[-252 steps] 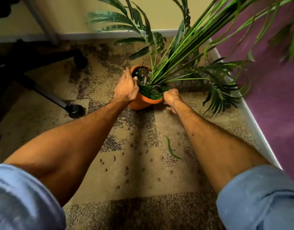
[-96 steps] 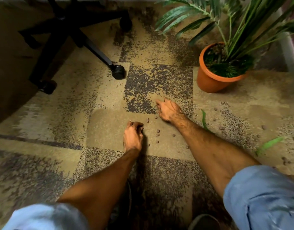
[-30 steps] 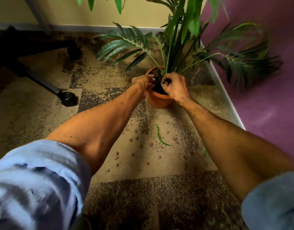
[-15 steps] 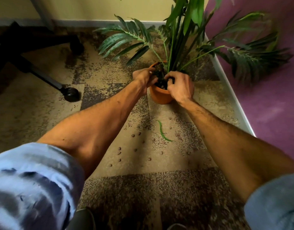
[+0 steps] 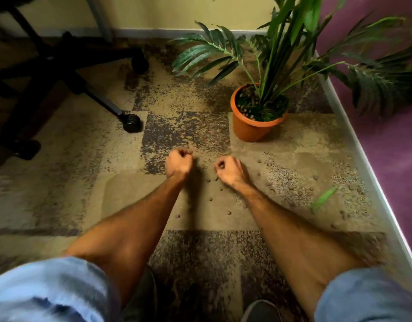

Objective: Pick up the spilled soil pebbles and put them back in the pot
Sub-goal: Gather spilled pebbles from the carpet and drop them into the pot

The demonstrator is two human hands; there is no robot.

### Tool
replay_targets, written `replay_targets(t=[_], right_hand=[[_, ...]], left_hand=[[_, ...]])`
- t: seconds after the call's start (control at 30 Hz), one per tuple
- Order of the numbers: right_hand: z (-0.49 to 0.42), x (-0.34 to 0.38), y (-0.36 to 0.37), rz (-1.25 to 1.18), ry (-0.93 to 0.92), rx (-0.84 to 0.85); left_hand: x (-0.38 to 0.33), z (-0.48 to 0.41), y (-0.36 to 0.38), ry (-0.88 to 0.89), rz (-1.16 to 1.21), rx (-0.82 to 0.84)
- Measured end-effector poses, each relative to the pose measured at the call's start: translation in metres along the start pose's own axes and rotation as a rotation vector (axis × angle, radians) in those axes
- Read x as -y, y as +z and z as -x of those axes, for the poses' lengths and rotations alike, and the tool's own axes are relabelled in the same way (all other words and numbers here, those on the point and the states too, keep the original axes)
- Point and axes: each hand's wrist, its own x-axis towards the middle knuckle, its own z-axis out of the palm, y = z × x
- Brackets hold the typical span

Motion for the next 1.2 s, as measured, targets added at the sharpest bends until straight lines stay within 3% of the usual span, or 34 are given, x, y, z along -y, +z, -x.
replay_targets(t=[0.1, 0.27, 0.43, 0.63, 0.8, 1.07, 1.2], right_hand=[[0.008, -0.013, 0.026, 0.089, -0.032, 0.015], [0.000, -0.029, 0.048, 0.366, -0.144, -0.001], [-0.013, -0.023, 0.052, 0.405, -0.073, -0.167], [-0.022, -0.016, 0.053, 0.219, 0.016, -0.165], [-0.023, -0.018, 0.056, 0.176, 0.053, -0.067], [-0.026, -0.027, 0.065, 0.286, -0.196, 0.122], [-0.022, -0.031, 0.065, -0.092, -0.120, 0.210]], left_hand=[[0.049, 0.005, -0.022, 0.110, -0.303, -0.031], [0.114, 0.006, -0.039, 0.299, -0.640, 0.213], [0.134, 0.020, -0.028, 0.375, -0.666, 0.173], [0.126, 0.022, -0.020, 0.356, -0.664, 0.096], [0.115, 0.022, -0.018, 0.307, -0.621, 0.135], [0.100, 0.010, -0.020, 0.260, -0.577, 0.102], [0.103, 0.018, -0.017, 0.294, -0.573, 0.101]])
